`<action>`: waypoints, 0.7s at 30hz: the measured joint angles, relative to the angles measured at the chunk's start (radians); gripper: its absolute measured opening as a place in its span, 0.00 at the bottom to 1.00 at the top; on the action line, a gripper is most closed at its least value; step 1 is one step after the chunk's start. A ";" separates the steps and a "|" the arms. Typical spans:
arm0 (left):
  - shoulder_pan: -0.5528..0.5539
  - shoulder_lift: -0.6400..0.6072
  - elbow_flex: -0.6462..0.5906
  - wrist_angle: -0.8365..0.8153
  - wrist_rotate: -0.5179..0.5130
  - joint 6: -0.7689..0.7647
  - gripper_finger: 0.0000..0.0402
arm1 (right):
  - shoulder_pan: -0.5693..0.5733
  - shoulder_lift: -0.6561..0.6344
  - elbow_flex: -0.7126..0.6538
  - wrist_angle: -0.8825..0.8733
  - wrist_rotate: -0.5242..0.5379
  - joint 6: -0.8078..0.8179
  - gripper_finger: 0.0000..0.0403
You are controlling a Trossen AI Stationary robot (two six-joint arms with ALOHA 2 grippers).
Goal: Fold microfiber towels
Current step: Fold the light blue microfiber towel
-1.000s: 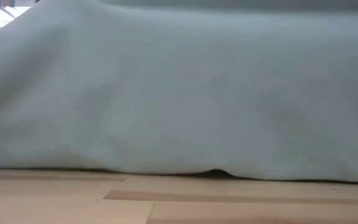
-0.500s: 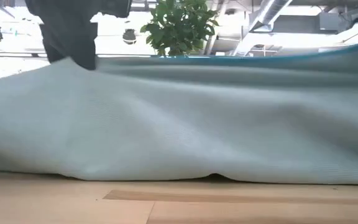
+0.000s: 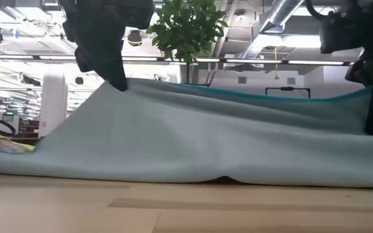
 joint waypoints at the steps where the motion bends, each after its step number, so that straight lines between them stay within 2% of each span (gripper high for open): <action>1: 0.000 0.000 -0.002 0.001 -0.008 0.000 0.00 | -0.001 0.000 -0.004 0.007 -0.001 -0.001 0.07; 11: -0.004 0.000 -0.071 0.057 0.002 -0.021 0.00 | -0.062 0.001 -0.046 0.081 0.003 -0.025 0.08; 18: -0.001 0.000 -0.094 0.049 -0.036 -0.046 0.00 | -0.118 0.003 -0.049 -0.066 -0.005 0.022 0.19; 21: 0.003 0.000 -0.094 0.076 -0.037 -0.014 0.04 | -0.132 0.003 -0.049 -0.090 0.002 0.025 0.23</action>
